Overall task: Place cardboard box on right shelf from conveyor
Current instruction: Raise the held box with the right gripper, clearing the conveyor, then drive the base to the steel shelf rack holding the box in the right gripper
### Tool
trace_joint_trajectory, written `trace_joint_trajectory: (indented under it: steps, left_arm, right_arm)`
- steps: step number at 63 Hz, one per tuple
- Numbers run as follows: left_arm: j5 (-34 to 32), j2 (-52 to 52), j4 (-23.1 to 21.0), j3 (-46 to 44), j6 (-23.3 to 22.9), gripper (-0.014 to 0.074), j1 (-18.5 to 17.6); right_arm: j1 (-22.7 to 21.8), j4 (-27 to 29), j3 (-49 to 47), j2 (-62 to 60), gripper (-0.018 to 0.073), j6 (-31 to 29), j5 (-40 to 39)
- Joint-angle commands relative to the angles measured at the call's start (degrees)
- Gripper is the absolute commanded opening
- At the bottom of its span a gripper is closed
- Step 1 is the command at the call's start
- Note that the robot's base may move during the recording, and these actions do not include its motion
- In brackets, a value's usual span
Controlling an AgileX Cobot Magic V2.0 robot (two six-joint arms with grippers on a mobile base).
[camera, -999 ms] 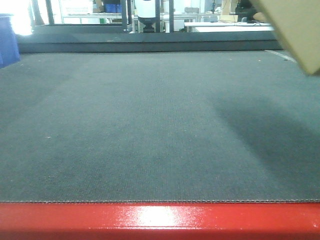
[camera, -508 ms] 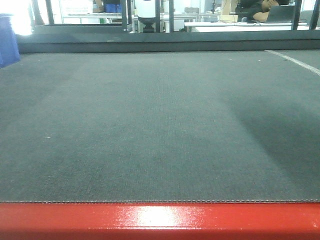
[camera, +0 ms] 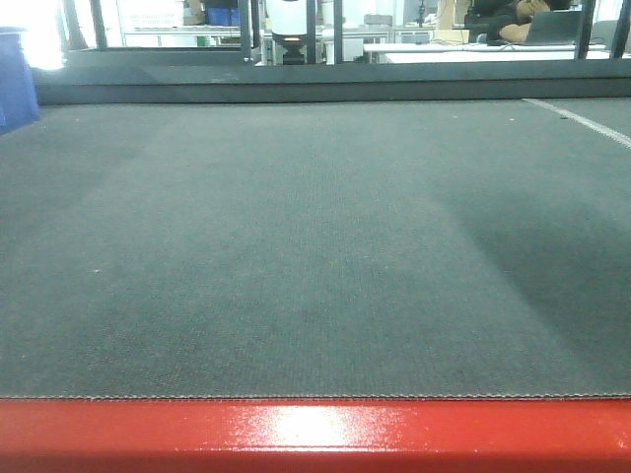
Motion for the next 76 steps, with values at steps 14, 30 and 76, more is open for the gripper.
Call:
trace_joint_trajectory:
  steps: [14,30,76]
  left_arm:
    - [-5.19,-0.69,-0.37,-0.19,-0.29,-0.0119,-0.03]
    - [-5.19,-0.69,-0.37,-0.19,-0.29,-0.0119,-0.03]
    - [-5.19,-0.69,-0.37,-0.19,-0.29,-0.0119,2.30]
  right_arm:
    - [-0.28,0.00,-1.64,0.08,0.0235,-0.68,-5.80]
    - [-0.28,0.00,-1.64,0.08,0.0235,-0.68,-5.80]
    - [-0.28,0.00,-1.57,0.08,0.0235,-0.68,-5.80]
